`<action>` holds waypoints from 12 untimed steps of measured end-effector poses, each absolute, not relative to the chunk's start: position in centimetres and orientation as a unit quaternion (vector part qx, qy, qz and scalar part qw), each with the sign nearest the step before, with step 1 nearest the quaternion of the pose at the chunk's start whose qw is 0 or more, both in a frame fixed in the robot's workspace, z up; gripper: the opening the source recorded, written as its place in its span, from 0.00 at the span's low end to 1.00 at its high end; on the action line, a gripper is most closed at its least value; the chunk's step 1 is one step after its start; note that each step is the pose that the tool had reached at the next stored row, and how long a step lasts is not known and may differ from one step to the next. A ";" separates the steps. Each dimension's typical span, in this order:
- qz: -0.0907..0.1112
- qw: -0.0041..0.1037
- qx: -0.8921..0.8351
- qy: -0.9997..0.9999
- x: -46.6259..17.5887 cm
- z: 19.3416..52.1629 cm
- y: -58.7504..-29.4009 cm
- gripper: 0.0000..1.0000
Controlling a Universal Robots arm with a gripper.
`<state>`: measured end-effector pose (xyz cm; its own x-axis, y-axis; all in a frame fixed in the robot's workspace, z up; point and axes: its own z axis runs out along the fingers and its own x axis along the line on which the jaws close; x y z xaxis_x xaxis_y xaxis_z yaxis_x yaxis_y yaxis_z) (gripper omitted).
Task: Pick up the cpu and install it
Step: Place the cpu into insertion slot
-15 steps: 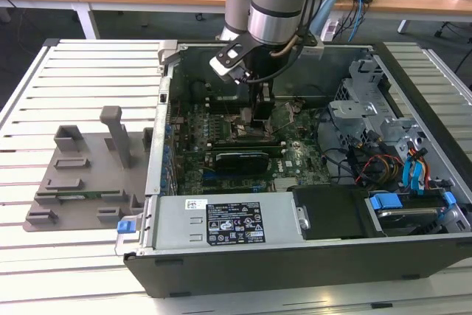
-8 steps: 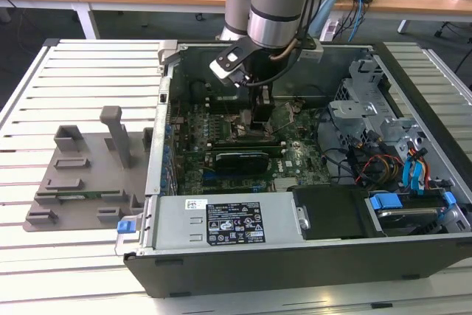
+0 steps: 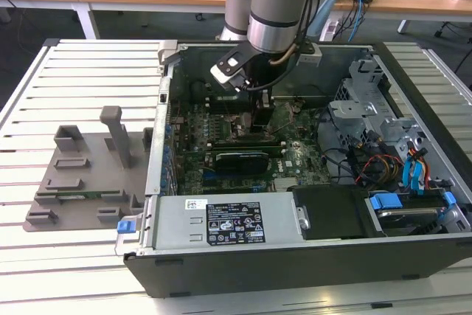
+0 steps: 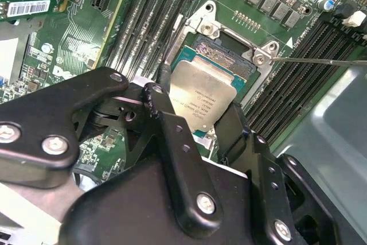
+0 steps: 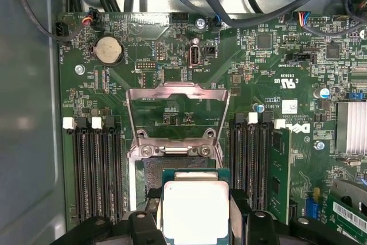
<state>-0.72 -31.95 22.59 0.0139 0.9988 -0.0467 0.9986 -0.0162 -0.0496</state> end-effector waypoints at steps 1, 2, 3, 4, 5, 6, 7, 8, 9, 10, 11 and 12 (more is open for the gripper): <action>0.034 0.001 -0.712 -0.701 -0.7 22.6 -31.9 0.55; 0.034 0.001 -0.712 -0.701 -0.7 22.5 -31.9 0.55; 0.034 0.001 -0.712 -0.701 -0.7 22.4 -31.9 0.55; 0.034 0.001 -0.712 -0.701 -0.7 22.3 -31.9 0.55; 0.034 0.001 -0.712 -0.701 -0.7 22.2 -31.9 0.55; 0.034 0.001 -0.712 -0.701 -0.7 22.2 -32.0 0.55; 0.034 0.001 -0.712 -0.701 -0.7 22.2 -32.0 0.55; 0.034 0.001 -0.712 -0.701 -0.7 22.1 -31.9 0.55; 0.034 0.001 -0.712 -0.701 -0.7 22.1 -31.9 0.55; 0.034 0.001 -0.712 -0.701 -0.7 22.0 -31.9 0.55; 0.034 0.001 -0.712 -0.701 -0.7 22.0 -31.9 0.55; 0.034 0.001 -0.712 -0.701 -0.7 21.9 -31.9 0.55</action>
<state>-0.72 -31.95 21.87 0.0139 0.9988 -0.0467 0.9986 -0.0162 -0.0496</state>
